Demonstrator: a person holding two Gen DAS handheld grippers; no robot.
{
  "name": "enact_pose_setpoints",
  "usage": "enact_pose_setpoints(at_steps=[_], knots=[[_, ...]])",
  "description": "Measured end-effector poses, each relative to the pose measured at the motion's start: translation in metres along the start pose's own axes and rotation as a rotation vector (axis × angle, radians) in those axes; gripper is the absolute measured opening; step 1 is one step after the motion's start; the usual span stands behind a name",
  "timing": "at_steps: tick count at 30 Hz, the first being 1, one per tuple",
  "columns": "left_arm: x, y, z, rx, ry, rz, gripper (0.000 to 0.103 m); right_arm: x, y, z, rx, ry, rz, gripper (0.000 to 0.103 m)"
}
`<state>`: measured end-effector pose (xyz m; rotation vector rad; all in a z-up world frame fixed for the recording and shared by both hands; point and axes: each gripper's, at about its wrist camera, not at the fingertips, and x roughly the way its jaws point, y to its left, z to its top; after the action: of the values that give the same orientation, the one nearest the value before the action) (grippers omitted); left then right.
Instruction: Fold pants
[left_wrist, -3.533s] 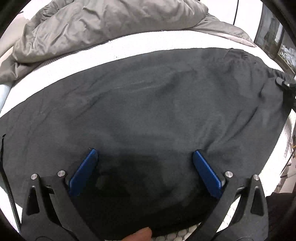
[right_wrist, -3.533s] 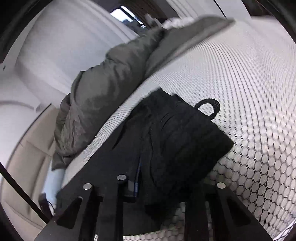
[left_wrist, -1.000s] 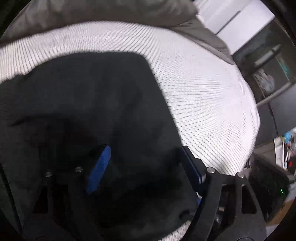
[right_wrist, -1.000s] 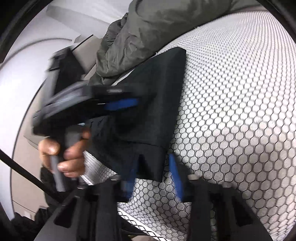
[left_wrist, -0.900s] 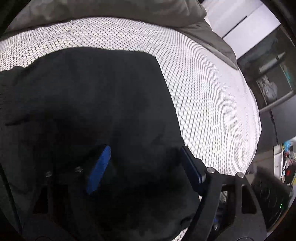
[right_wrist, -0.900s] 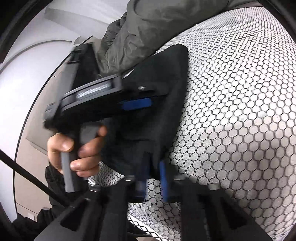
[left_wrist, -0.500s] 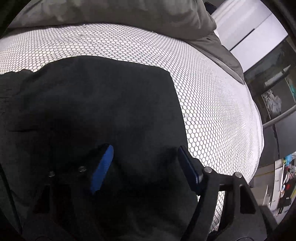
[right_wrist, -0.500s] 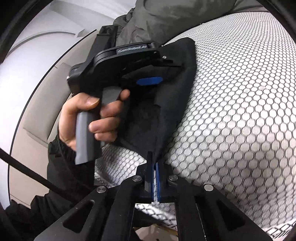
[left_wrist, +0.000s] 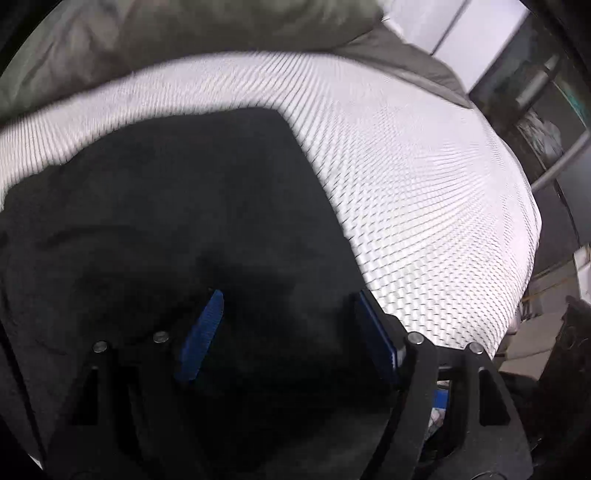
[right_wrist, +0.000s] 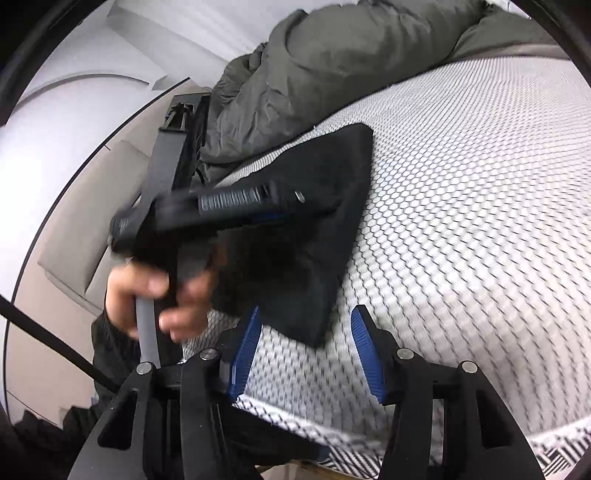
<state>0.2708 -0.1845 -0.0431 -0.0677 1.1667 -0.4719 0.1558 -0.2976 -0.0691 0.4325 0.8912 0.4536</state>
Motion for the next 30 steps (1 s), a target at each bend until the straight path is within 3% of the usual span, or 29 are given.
enact_pose_setpoints(at_steps=[2, 3, 4, 5, 8, 11, 14, 17, 19, 23, 25, 28, 30], knots=[[0.005, 0.004, 0.002, -0.013, -0.005, -0.003, 0.071, 0.021, -0.008, 0.005, 0.044, 0.017, 0.017, 0.051], [0.004, 0.005, 0.002, -0.016, -0.005, -0.006, 0.071, 0.028, -0.01, 0.011, 0.056, 0.01, 0.03, 0.039], [0.004, 0.007, 0.002, -0.022, -0.005, -0.011, 0.071, 0.032, -0.012, 0.011, 0.069, 0.004, 0.04, 0.016], [0.003, 0.009, 0.002, -0.031, -0.008, -0.018, 0.071, 0.031, -0.011, 0.007, 0.072, 0.003, 0.044, 0.011], [0.005, 0.013, 0.005, -0.044, -0.01, -0.025, 0.071, 0.02, -0.005, -0.006, 0.035, -0.041, 0.031, 0.005], [0.01, 0.015, 0.019, -0.075, -0.006, -0.033, 0.071, 0.021, -0.004, -0.023, 0.066, 0.016, 0.053, 0.002], [0.012, 0.014, 0.018, -0.093, -0.018, -0.03, 0.071, 0.013, 0.002, -0.03, 0.056, 0.015, 0.019, 0.003], [-0.005, 0.015, 0.01, -0.099, -0.037, -0.014, 0.071, -0.007, 0.013, -0.021, -0.009, 0.006, -0.058, 0.02], [-0.025, 0.017, 0.003, -0.093, -0.069, -0.018, 0.071, -0.016, 0.016, -0.007, -0.056, -0.039, -0.108, 0.052], [-0.075, 0.054, -0.015, -0.149, -0.179, -0.012, 0.072, -0.03, 0.021, 0.024, -0.108, -0.116, -0.154, 0.064], [-0.103, 0.084, -0.03, -0.196, -0.238, 0.021, 0.077, -0.023, 0.027, 0.038, -0.145, -0.125, -0.146, 0.075], [-0.125, 0.126, -0.054, -0.267, -0.293, 0.078, 0.079, 0.007, 0.036, 0.046, -0.215, -0.098, -0.138, 0.077], [-0.122, 0.147, -0.068, -0.276, -0.274, 0.14, 0.079, 0.039, 0.029, 0.049, -0.241, -0.03, -0.205, 0.077]])
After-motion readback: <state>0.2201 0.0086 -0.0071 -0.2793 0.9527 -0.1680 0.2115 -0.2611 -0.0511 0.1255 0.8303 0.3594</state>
